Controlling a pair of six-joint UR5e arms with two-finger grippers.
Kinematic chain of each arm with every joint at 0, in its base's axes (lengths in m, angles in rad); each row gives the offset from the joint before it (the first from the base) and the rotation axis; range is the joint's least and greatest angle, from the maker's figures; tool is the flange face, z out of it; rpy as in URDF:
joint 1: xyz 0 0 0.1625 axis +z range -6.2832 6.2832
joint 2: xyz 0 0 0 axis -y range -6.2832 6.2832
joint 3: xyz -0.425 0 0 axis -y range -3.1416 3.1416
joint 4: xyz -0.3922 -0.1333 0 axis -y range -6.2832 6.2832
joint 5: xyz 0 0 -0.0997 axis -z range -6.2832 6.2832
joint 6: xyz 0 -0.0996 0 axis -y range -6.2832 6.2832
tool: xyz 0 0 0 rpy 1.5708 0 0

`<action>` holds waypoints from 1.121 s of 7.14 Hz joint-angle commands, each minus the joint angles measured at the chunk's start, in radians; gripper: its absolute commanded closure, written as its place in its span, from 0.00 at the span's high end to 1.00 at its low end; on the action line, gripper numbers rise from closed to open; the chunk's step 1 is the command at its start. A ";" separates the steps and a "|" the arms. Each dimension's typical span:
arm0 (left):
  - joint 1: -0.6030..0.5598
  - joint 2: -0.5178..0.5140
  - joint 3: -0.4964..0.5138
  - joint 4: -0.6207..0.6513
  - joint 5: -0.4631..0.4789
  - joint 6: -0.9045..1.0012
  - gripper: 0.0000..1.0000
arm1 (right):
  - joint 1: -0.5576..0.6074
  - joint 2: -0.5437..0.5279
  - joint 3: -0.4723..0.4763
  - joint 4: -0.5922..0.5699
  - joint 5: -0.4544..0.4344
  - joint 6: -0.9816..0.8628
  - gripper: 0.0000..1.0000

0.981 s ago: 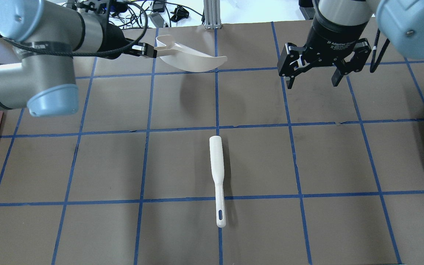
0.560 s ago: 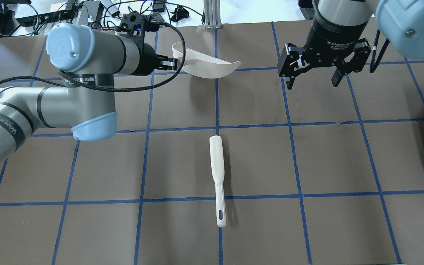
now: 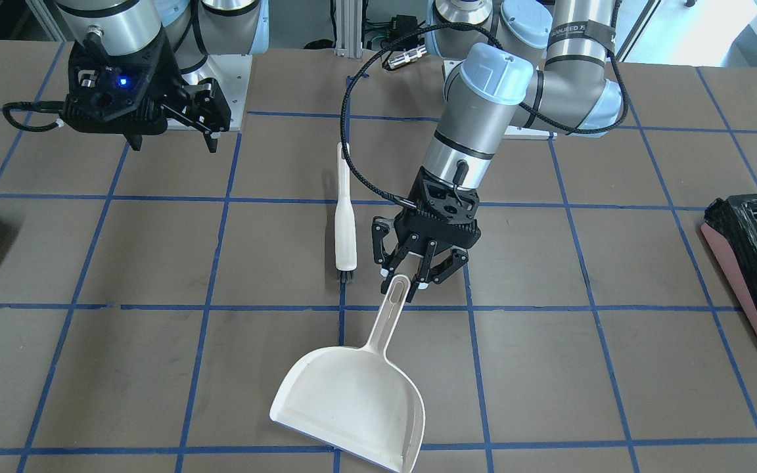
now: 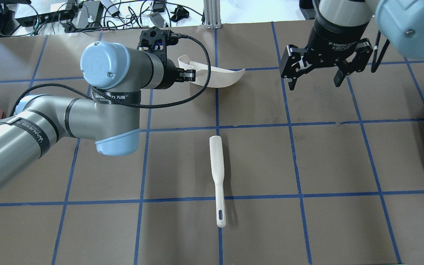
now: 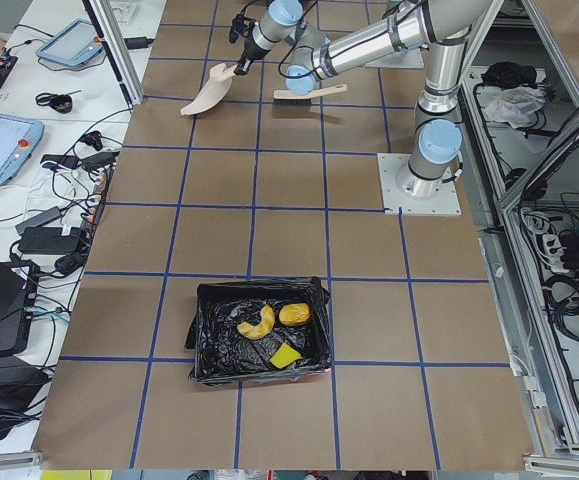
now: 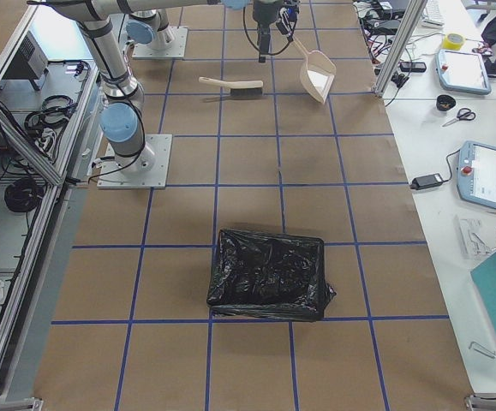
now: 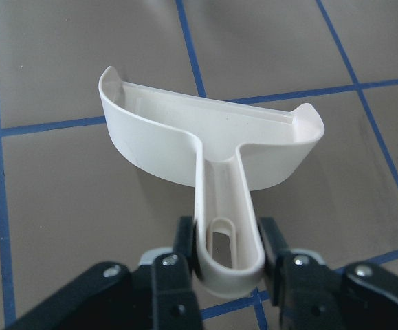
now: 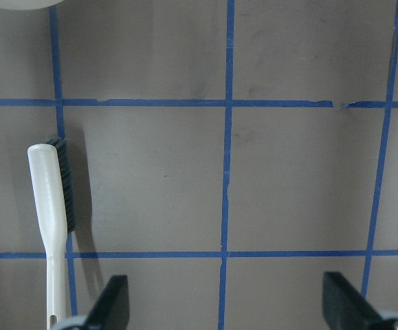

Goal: Sweep and dump trash in nearest bin
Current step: 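Bring the empty dustpan back with the left gripper and set it down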

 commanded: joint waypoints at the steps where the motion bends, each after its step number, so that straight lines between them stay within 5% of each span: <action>1: -0.028 -0.010 0.000 -0.001 0.053 -0.055 0.00 | 0.002 0.000 0.000 0.003 -0.010 -0.003 1.00; 6: -0.114 -0.030 -0.005 -0.008 0.105 -0.192 0.00 | 0.001 0.000 0.002 0.005 -0.013 -0.004 1.00; 7: -0.119 -0.031 -0.005 -0.039 0.103 -0.212 0.09 | 0.002 0.000 0.002 0.005 -0.013 -0.004 1.00; 8: -0.128 -0.031 -0.001 -0.080 0.096 -0.298 0.54 | 0.002 0.000 0.002 0.005 -0.013 -0.003 1.00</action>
